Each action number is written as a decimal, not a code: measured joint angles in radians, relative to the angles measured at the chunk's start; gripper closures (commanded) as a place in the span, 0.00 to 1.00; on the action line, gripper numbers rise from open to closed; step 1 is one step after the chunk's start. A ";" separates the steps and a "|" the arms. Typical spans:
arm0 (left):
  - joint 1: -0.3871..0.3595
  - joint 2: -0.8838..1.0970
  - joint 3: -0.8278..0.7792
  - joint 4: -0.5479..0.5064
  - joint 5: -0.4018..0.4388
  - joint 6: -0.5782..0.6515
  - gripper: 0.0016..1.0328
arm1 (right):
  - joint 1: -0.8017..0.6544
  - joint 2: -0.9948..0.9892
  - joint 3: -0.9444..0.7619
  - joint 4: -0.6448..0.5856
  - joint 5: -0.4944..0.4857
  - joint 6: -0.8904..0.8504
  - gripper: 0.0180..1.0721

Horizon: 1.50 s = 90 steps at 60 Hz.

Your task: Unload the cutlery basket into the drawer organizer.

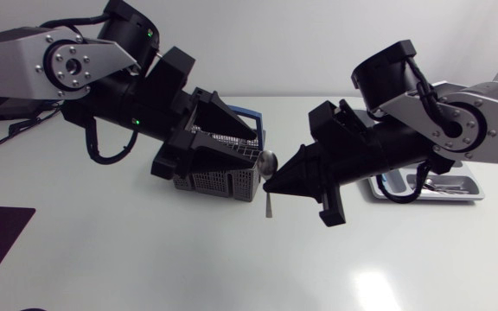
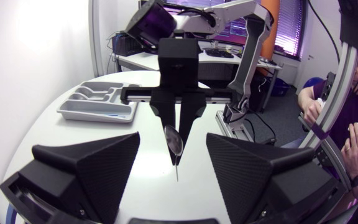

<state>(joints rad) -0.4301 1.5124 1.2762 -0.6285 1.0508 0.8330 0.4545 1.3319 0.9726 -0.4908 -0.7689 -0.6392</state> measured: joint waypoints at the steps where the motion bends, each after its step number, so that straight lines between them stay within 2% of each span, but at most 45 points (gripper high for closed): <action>1: 0.005 0.000 0.003 0.002 0.000 -0.007 0.14 | -0.006 0.000 0.000 -0.005 0.005 -0.002 0.95; 8: 0.044 0.005 0.035 0.038 -0.045 -0.090 0.08 | -0.042 -0.001 -0.004 -0.019 0.069 -0.026 0.95; 19: 0.064 0.026 0.061 0.069 -0.202 -0.178 0.08 | -0.113 -0.026 -0.022 -0.040 0.204 -0.085 0.95; 26: 0.063 0.027 0.061 0.069 -0.311 -0.205 0.08 | -0.180 -0.050 -0.037 -0.044 0.330 -0.148 0.95; 35: 0.063 0.028 0.061 0.069 -0.423 -0.225 0.08 | -0.283 -0.063 -0.049 -0.044 0.428 -0.230 0.95; 49: 0.107 0.030 0.061 0.069 -0.488 -0.246 0.08 | -0.511 -0.061 -0.079 0.038 0.533 -0.383 0.95; 59: 0.121 0.042 0.061 0.069 -0.549 -0.257 0.08 | -0.620 -0.024 -0.083 0.111 0.562 -0.464 0.94; 71: 0.142 0.042 0.060 0.069 -0.575 -0.258 0.08 | -0.735 0.092 -0.107 0.309 0.640 -0.566 0.94; 90: 0.187 0.042 0.048 0.069 -0.598 -0.258 0.08 | -0.852 0.272 -0.143 0.529 0.719 -0.699 0.94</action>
<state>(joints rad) -0.2428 1.5543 1.3239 -0.5598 0.4530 0.5751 -0.3973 1.6043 0.8299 0.0380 -0.0502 -1.3384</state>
